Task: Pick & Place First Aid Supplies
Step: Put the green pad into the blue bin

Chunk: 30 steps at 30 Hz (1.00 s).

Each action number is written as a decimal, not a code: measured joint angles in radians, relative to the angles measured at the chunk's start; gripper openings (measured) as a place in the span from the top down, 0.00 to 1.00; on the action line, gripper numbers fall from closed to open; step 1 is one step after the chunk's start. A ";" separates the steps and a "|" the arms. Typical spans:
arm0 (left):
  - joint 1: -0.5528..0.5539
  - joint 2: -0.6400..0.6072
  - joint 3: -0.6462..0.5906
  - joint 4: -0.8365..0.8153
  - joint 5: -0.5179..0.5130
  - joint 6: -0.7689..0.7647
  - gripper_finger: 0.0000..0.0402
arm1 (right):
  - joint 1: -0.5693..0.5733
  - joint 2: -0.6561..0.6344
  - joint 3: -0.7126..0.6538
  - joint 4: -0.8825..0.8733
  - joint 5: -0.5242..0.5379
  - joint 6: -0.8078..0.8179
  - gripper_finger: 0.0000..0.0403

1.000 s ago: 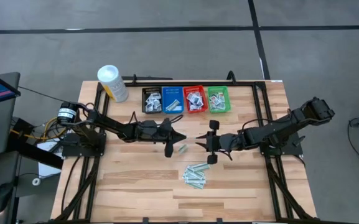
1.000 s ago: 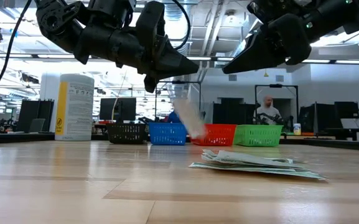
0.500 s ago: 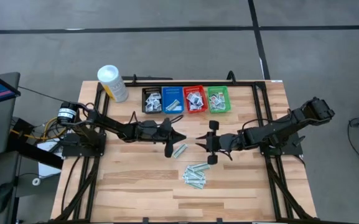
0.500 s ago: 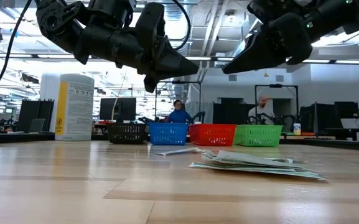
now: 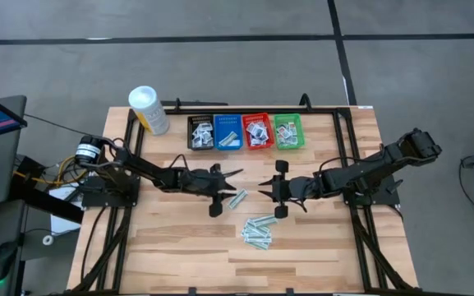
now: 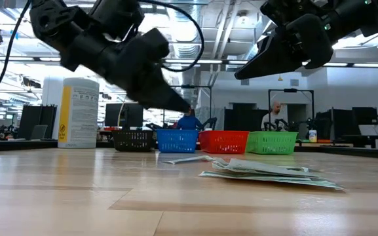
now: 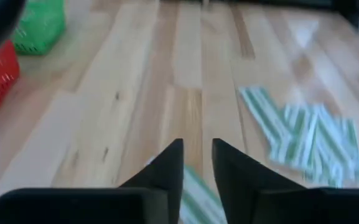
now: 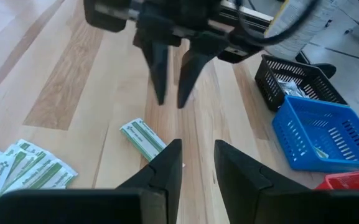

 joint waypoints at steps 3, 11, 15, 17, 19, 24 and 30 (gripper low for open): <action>-0.013 0.000 -0.041 -0.003 -0.030 0.048 0.73 | 0.000 0.000 0.000 -0.001 0.000 0.000 0.78; -0.025 0.000 -0.108 0.004 -0.070 0.110 0.62 | 0.000 0.000 0.000 0.000 0.000 0.000 0.78; -0.052 0.000 -0.108 0.035 -0.054 0.161 0.61 | 0.000 0.000 0.000 0.000 0.000 0.000 0.78; -0.061 0.000 -0.108 0.051 -0.037 0.160 0.61 | 0.000 0.000 0.000 0.000 0.000 0.000 0.78; -0.064 0.001 -0.108 0.050 -0.037 0.150 0.61 | 0.000 0.000 0.000 0.000 0.000 0.000 0.78; -0.063 0.080 -0.076 0.054 -0.035 0.122 0.61 | 0.000 0.000 0.000 0.000 0.000 0.000 0.78; -0.059 0.204 0.004 0.070 -0.008 0.107 0.61 | 0.000 0.000 0.000 0.000 0.000 0.003 0.78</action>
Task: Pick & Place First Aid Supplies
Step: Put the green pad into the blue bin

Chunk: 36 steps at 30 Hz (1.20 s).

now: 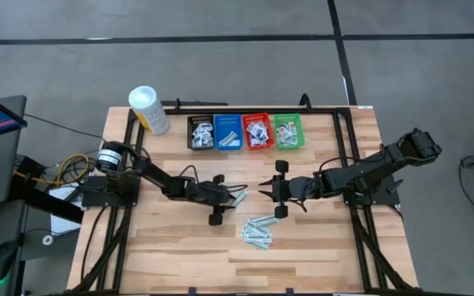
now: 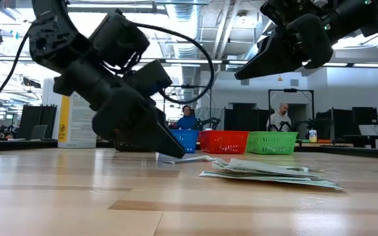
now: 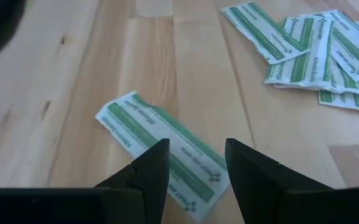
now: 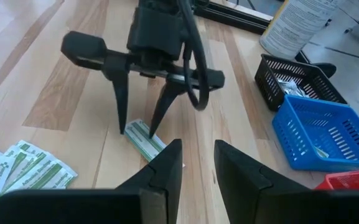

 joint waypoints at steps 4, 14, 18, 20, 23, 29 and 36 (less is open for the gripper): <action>0.021 0.012 -0.001 -0.005 0.002 -0.051 0.61 | 0.000 0.000 0.000 -0.004 0.000 0.003 0.78; 0.041 0.088 0.001 0.020 -0.023 -0.156 0.63 | 0.000 0.000 0.000 -0.009 0.000 0.006 0.78; 0.036 0.086 0.000 0.019 -0.025 -0.158 0.71 | 0.000 0.000 0.000 -0.008 0.000 0.006 0.78; 0.037 0.084 -0.001 0.017 -0.024 -0.161 0.76 | 0.000 0.000 0.000 -0.008 0.000 0.006 0.78; 0.037 0.084 -0.002 0.017 -0.023 -0.163 0.84 | 0.000 0.000 0.000 -0.009 0.000 0.006 0.78; 0.036 0.084 -0.003 0.019 -0.009 -0.164 0.97 | 0.000 0.000 0.000 -0.009 0.000 0.006 0.78; 0.035 0.087 -0.007 0.041 -0.009 -0.137 0.98 | 0.000 0.000 0.000 -0.009 0.000 0.006 0.78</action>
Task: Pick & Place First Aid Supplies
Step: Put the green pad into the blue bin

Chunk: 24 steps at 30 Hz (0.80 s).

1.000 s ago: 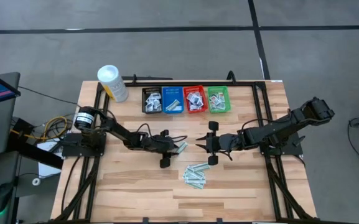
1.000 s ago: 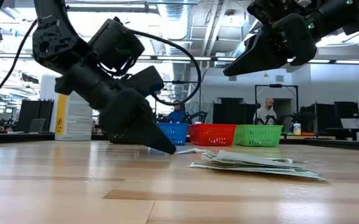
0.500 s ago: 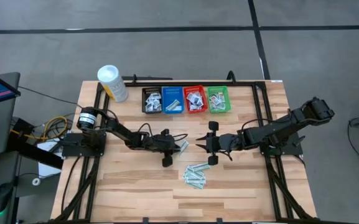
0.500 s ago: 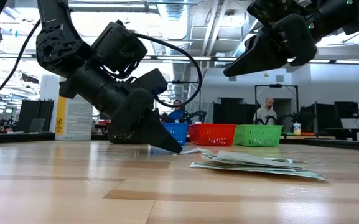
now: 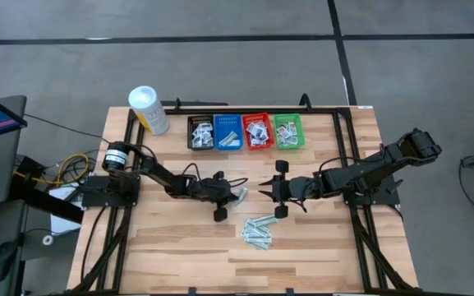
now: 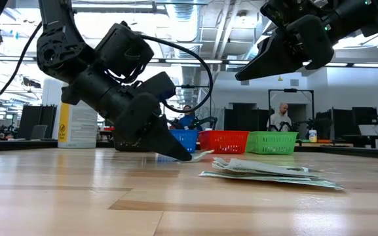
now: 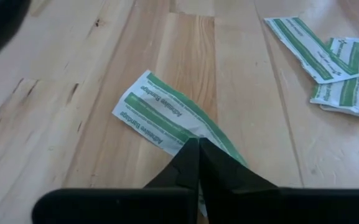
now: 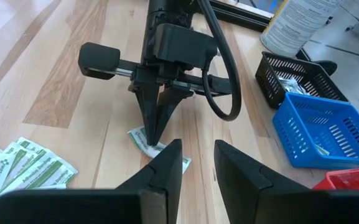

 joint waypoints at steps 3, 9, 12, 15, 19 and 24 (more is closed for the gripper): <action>0.000 0.002 -0.002 0.035 0.001 0.002 0.99 | 0.000 0.000 0.000 0.000 0.000 0.000 0.78; 0.000 -0.026 -0.005 0.054 -0.012 0.059 0.99 | 0.000 0.000 0.000 -0.002 0.000 0.000 0.78; 0.003 -0.095 -0.009 0.027 -0.062 0.068 0.99 | 0.000 0.000 0.000 -0.002 0.000 0.000 0.78; 0.015 -0.193 -0.004 0.015 -0.109 0.110 0.98 | 0.000 0.000 0.000 -0.002 0.000 0.000 0.78; 0.050 -0.322 -0.005 -0.033 -0.192 0.135 0.99 | 0.000 0.000 0.000 -0.002 0.000 0.000 0.78; 0.136 -0.461 -0.003 -0.092 -0.298 0.178 0.98 | 0.000 0.000 0.000 -0.002 0.000 0.000 0.78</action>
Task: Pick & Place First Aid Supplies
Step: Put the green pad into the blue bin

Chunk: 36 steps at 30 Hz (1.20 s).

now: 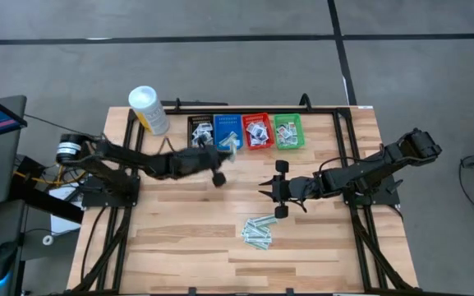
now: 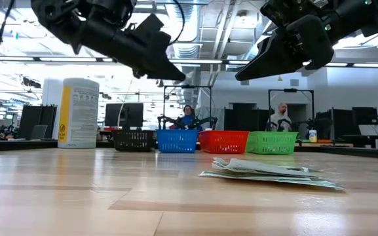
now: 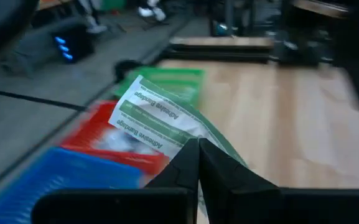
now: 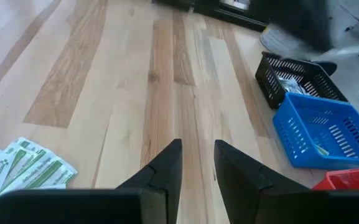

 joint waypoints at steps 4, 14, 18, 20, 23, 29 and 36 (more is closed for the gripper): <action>0.100 -0.056 0.001 -0.018 0.036 0.020 0.98 | 0.000 0.000 0.000 0.000 0.000 0.000 0.78; 0.340 -0.027 0.002 0.002 0.204 0.020 0.98 | 0.000 0.000 0.000 0.000 0.000 0.000 0.78; 0.397 0.035 0.003 0.039 0.303 0.004 0.98 | -0.005 0.000 0.000 -0.001 0.000 0.000 0.78; 0.410 0.072 0.003 0.063 0.310 0.004 0.98 | -0.009 0.000 0.000 0.000 0.000 0.000 0.78; 0.418 0.126 0.003 0.109 0.310 0.002 0.97 | -0.013 0.000 0.000 0.000 0.000 0.000 0.78; 0.427 0.178 0.003 0.171 0.291 0.002 0.97 | -0.013 0.000 0.000 0.000 -0.003 0.000 0.78; 0.427 0.178 0.003 0.179 0.282 0.002 0.85 | -0.013 0.000 0.000 0.000 -0.003 0.000 0.78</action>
